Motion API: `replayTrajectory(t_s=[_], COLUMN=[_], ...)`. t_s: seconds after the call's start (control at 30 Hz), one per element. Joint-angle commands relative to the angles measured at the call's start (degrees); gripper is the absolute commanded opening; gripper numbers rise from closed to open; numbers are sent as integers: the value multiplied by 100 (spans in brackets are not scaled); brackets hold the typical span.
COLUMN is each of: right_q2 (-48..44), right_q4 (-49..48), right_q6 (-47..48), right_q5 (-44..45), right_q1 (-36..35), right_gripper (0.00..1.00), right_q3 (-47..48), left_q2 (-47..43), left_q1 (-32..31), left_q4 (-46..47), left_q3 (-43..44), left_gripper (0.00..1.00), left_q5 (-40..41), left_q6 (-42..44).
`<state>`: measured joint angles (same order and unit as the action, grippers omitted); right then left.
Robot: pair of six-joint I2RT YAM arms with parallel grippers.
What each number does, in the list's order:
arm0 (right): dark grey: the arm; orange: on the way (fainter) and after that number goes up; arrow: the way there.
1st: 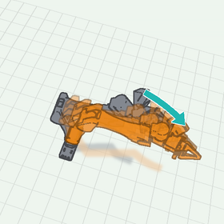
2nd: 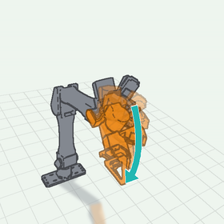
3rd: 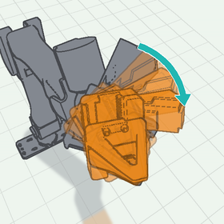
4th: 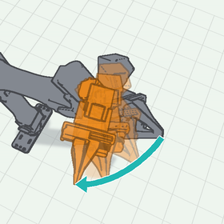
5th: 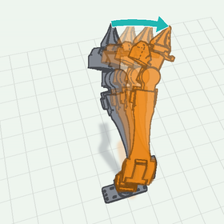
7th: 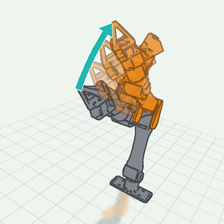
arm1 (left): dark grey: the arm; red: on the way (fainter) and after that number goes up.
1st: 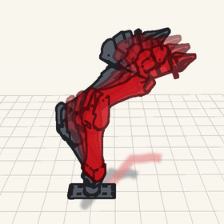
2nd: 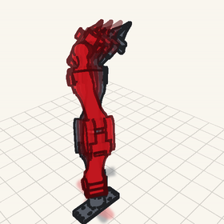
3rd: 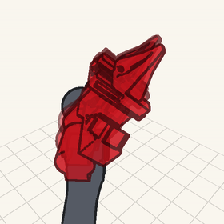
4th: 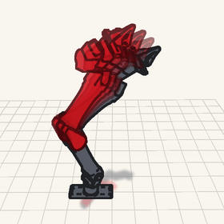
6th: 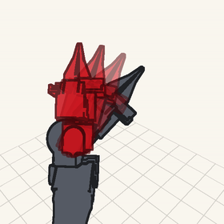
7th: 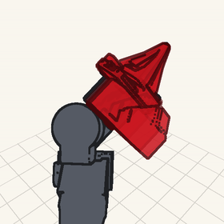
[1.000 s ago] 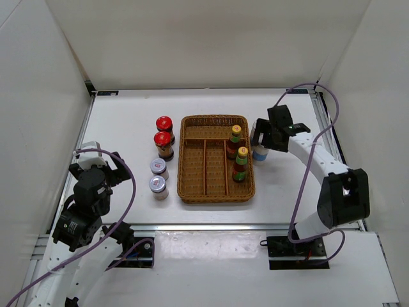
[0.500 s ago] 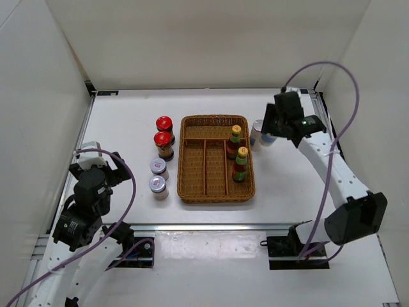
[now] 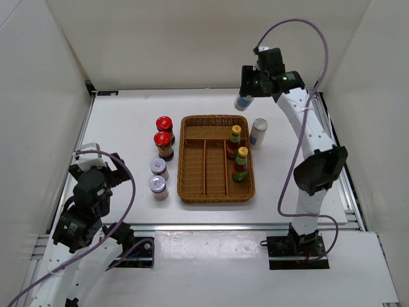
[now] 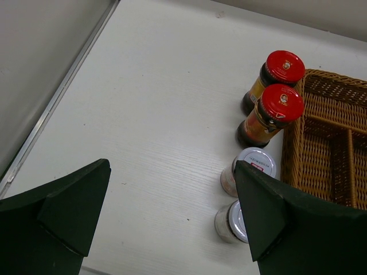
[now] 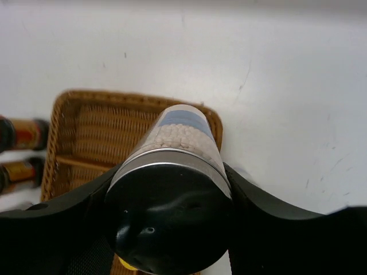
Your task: Organize the condiment bottles
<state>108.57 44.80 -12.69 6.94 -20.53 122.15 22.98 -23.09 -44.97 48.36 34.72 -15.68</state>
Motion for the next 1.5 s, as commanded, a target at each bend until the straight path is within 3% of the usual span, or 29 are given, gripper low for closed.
replayTrajectory(t_s=[0.0,0.43,0.67,0.73,0.77,0.83,0.97,1.03,1.2,1.27,1.47], right_q2=[137,1157,1430,1491,1552,1614,1553,1369,781,184,-916], right_q4=[267,302,240,179,179,126,126,74,73,-328,-674], right_q6=[276,381,381,381,381,381,311,258,13,-128,-392], right_q5=[-798,-1432,-1073,-958,-905,-905,-748,-668,-450,-80,-369], right_q1=[41,41,-117,-117,-117,-117,-117,-117,-117,14,708], right_gripper=[0,4,17,25,34,35,90,100,100,100,100], right_q3=[362,11,-174,-226,-226,-226,-226,-226,-165,-549,-1456], left_q2=[-48,-48,-48,-48,-48,-48,-48,-48,4,4,4], left_q1=[-20,-20,-20,-20,-20,-20,-20,-20,-20,-20,-20], left_q4=[93,146,146,146,146,146,146,146,146,146,146], left_q3=[-19,-72,-72,-72,-72,-72,-72,-72,-72,-72,-72], left_gripper=[100,100,100,100,100,100,100,100,100,100,100], left_q5=[43,44,44,44,44,44,44,44,44,44,-18], left_q6=[13,65,65,65,65,65,65,65,65,65,65])
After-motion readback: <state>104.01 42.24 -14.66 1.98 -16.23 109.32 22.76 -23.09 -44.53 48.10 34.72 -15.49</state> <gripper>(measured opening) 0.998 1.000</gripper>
